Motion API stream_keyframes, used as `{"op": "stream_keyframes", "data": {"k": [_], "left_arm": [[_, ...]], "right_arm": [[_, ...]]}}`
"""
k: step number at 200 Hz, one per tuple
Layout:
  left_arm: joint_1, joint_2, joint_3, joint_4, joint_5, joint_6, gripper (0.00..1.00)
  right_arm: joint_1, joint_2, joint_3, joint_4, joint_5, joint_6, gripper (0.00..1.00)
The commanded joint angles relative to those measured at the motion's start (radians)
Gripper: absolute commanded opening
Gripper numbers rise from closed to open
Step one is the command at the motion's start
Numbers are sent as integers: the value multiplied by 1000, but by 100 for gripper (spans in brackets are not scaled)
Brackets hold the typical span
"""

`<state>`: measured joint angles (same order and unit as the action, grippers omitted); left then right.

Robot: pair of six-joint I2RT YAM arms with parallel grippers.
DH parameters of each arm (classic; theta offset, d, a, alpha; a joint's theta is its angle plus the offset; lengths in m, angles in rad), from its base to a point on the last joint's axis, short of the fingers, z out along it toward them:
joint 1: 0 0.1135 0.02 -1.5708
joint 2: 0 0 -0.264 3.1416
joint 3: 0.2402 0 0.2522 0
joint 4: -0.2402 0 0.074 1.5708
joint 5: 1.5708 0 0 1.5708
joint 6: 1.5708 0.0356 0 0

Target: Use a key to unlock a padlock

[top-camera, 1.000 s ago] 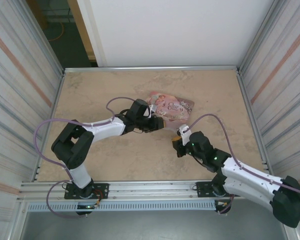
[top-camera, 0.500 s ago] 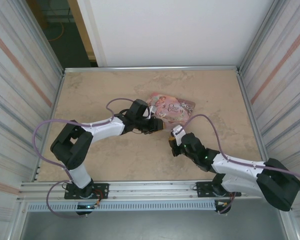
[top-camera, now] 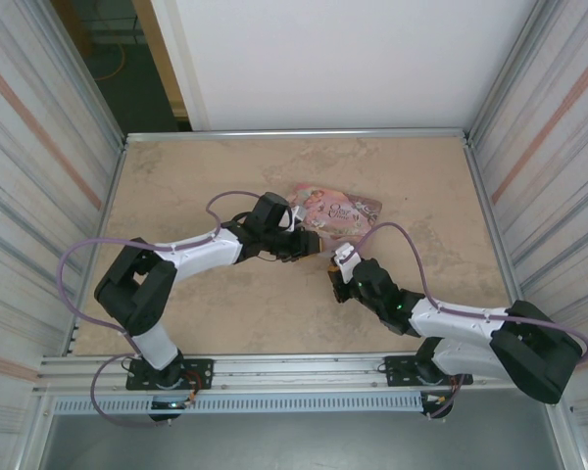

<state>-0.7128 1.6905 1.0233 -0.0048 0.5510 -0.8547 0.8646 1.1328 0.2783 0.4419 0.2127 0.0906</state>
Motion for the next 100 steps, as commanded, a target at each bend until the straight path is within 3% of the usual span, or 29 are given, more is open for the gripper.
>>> {"op": "stream_keyframes", "data": {"k": [1, 100], "left_arm": [[8, -66, 37, 11, 46, -17, 10], [8, -69, 36, 5, 51, -15, 10]], "right_arm": [[4, 12, 22, 54, 6, -32, 0], [-26, 45, 48, 115, -33, -55, 0]]}}
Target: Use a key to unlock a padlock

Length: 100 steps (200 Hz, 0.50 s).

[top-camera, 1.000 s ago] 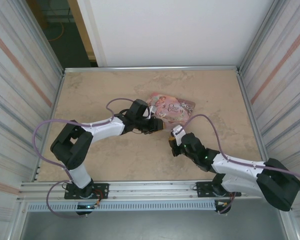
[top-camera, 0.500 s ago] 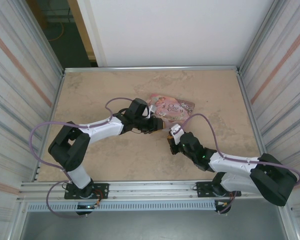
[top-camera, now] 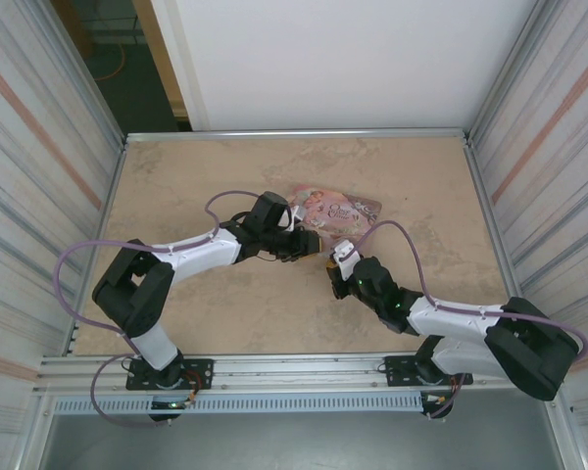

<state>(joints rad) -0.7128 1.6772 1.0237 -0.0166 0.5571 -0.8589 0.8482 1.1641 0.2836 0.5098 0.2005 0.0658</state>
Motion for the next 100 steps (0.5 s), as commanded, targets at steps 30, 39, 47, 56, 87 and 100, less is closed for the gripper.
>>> {"op": "stream_keyframes", "data": {"k": [30, 39, 47, 56, 87, 100], "left_arm": [[8, -56, 35, 14, 49, -9, 10], [9, -56, 35, 14, 47, -9, 10], [9, -56, 35, 14, 47, -9, 10], [8, -56, 35, 15, 48, -10, 10], [8, -56, 33, 16, 52, -11, 10], [8, -56, 33, 16, 53, -10, 10]], "right_arm": [[-13, 23, 54, 54, -32, -33, 0], [-14, 25, 55, 58, -33, -33, 0], [-14, 26, 56, 60, -34, -32, 0], [-14, 27, 56, 62, -33, -33, 0], [-17, 33, 58, 62, -35, -32, 0], [-18, 33, 60, 67, -33, -29, 0]]}}
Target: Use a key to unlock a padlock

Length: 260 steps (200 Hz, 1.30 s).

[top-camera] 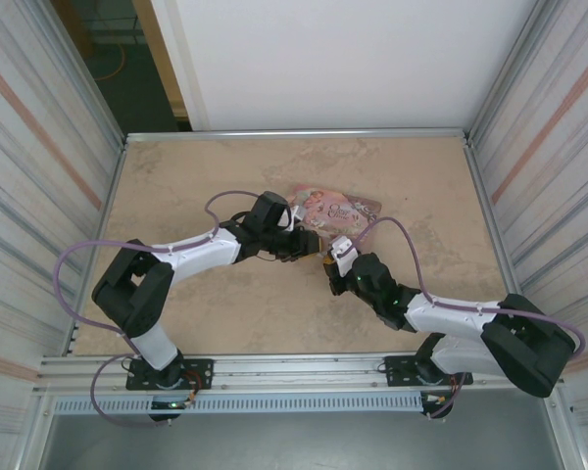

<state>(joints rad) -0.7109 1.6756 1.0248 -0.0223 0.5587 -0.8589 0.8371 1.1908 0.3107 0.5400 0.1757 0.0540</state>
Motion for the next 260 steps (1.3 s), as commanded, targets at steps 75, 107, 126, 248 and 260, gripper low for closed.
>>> {"op": "stream_keyframes", "data": {"k": [75, 107, 126, 248, 260], "left_arm": [[6, -56, 32, 20, 63, -14, 10], [5, -60, 32, 19, 67, -15, 10], [4, -57, 32, 21, 69, -18, 10], [-9, -39, 35, 37, 75, -31, 10], [-10, -38, 34, 38, 75, -32, 10]], "right_arm": [[-12, 11, 34, 88, -11, -24, 0], [-14, 7, 49, 101, -26, -56, 0], [-32, 5, 59, 107, -54, -59, 0], [-92, 39, 139, 149, -194, -46, 0], [-96, 48, 149, 156, -206, -44, 0]]}}
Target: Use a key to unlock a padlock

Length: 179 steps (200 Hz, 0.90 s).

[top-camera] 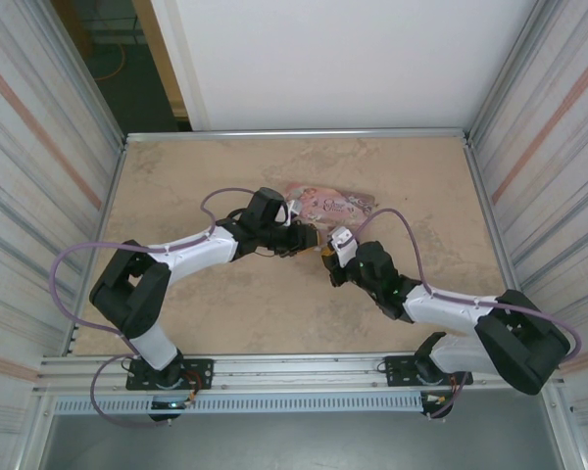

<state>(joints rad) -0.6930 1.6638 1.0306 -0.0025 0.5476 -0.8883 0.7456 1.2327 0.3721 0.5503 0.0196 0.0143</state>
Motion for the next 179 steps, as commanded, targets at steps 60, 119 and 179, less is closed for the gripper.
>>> {"op": "stream_keyframes", "data": {"k": [60, 119, 179], "left_arm": [[-31, -18, 5, 49, 83, -18, 10], [-34, -2, -13, 79, 84, -35, 10], [-35, 13, -29, 113, 86, -49, 10]], "right_arm": [[-15, 58, 137, 180, -110, 31, 0], [-24, 91, 179, 246, -152, 65, 0], [-33, 117, 171, 277, -170, 113, 0]]}}
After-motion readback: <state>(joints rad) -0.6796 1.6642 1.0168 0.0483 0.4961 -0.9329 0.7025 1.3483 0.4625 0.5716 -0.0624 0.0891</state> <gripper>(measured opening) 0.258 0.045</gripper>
